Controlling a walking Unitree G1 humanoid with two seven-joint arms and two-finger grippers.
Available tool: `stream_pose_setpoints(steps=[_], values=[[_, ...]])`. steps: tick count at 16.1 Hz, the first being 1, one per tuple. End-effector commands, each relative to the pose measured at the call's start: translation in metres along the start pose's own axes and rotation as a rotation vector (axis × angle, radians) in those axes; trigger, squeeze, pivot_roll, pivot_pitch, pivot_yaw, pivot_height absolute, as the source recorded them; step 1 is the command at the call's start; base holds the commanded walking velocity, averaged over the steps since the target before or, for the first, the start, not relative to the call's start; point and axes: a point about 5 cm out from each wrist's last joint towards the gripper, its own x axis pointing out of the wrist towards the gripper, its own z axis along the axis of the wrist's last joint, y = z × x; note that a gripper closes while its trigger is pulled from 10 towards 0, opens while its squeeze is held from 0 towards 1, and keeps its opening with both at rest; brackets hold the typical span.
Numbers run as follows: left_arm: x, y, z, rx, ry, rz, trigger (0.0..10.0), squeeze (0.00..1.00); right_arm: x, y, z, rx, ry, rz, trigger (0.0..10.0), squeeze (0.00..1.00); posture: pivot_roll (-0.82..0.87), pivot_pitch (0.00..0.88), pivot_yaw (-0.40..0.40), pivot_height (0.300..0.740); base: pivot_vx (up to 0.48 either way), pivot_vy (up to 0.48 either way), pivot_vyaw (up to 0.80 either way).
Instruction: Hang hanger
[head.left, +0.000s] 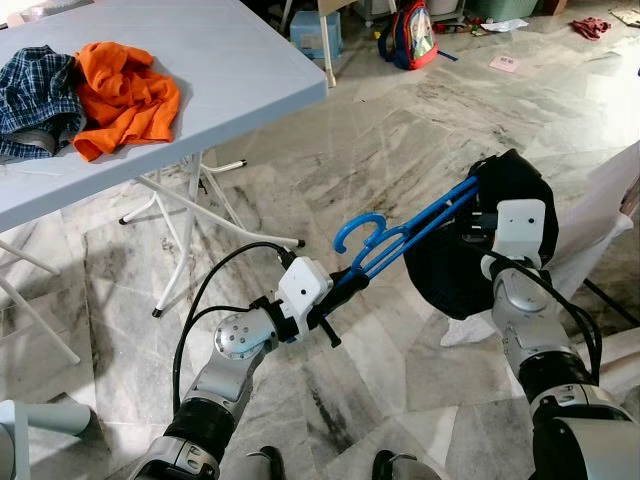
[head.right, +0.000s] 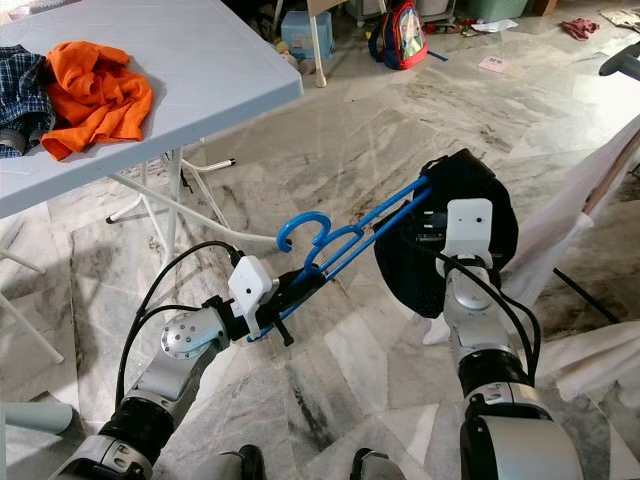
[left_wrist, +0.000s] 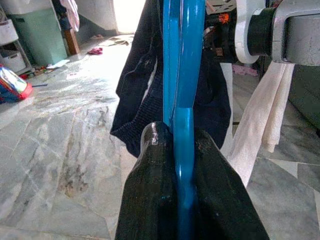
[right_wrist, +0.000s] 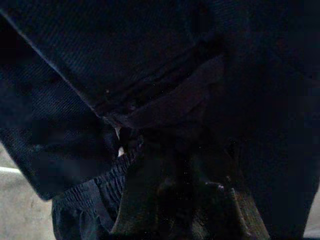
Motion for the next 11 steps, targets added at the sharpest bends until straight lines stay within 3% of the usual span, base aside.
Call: stream_pose_setpoints(steps=[1, 6, 11], values=[[-0.002, 0.004, 0.001, 0.013, -0.015, 0.031, 0.0, 0.0, -0.003, -0.003, -0.003, 0.028, -0.001, -0.016, 0.0, 0.0, 0.01, 0.193, 0.044, 0.74, 0.0, 0.0, 0.0], [-0.015, 0.003, -0.025, -0.078, 0.074, 0.131, 0.0, 0.0, -0.013, 0.004, -0.019, 0.084, 0.05, 0.015, 0.0, 0.0, 0.0, 0.191, 0.036, 0.74, 0.0, 0.0, 0.0], [-0.021, -0.003, -0.038, -0.088, 0.121, 0.128, 0.0, 0.0, -0.021, 0.004, -0.031, 0.092, 0.089, 0.001, 0.0, 0.0, 0.0, 0.186, 0.032, 0.74, 0.0, 0.0, 0.0]])
